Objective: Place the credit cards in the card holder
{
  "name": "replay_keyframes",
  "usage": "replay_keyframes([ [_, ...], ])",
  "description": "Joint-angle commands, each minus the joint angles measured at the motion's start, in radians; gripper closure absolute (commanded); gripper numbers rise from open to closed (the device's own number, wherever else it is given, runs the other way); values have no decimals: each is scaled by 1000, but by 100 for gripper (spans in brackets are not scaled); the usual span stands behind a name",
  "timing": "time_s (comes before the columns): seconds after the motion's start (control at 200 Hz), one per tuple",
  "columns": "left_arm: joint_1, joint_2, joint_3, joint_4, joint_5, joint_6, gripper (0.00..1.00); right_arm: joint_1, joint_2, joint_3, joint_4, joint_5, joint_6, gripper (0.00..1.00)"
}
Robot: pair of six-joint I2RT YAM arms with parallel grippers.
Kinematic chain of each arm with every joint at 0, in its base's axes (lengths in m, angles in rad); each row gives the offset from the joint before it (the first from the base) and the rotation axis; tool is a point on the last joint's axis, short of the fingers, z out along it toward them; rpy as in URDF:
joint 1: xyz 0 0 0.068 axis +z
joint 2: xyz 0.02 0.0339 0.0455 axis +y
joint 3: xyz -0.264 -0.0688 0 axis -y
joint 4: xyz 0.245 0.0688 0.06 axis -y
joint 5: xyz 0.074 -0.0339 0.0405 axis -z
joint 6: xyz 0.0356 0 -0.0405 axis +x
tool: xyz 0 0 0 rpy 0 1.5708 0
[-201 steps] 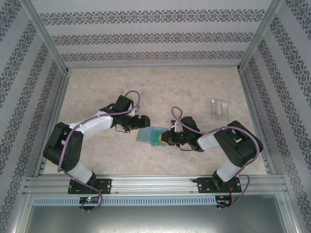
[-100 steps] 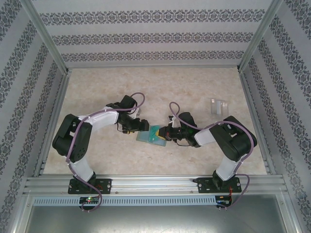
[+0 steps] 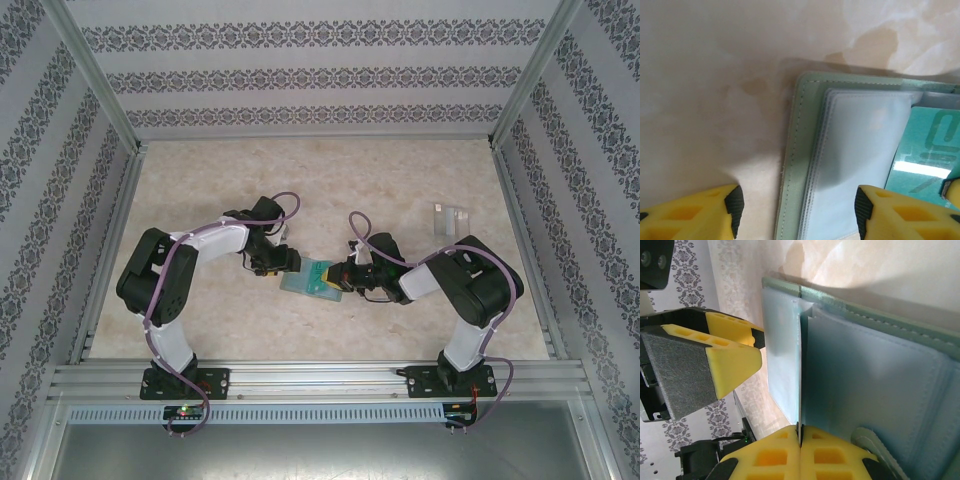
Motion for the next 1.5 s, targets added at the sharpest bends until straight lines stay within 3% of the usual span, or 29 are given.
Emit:
replay_keyframes([
  [0.0,-11,43,4,-3,3,1,41,-3,14,-4,13,26,5,100],
  [0.075,-12,50,9,-4,20,2,45,2,21,-5,13,41,16,100],
  [0.4,-12,54,-5,25,55,-16,48,50,98,6,142,77,92,100],
  [0.774,-11,45,-9,20,48,-20,55,64,121,7,150,78,97,100],
  [0.959,-11,38,-13,13,24,-28,55,65,56,-32,73,147,47,100],
  [1.269,-11,41,-22,30,51,-44,62,162,102,-12,185,308,128,100],
  [1.494,-11,37,-34,43,62,-51,62,182,139,-5,259,329,173,100],
])
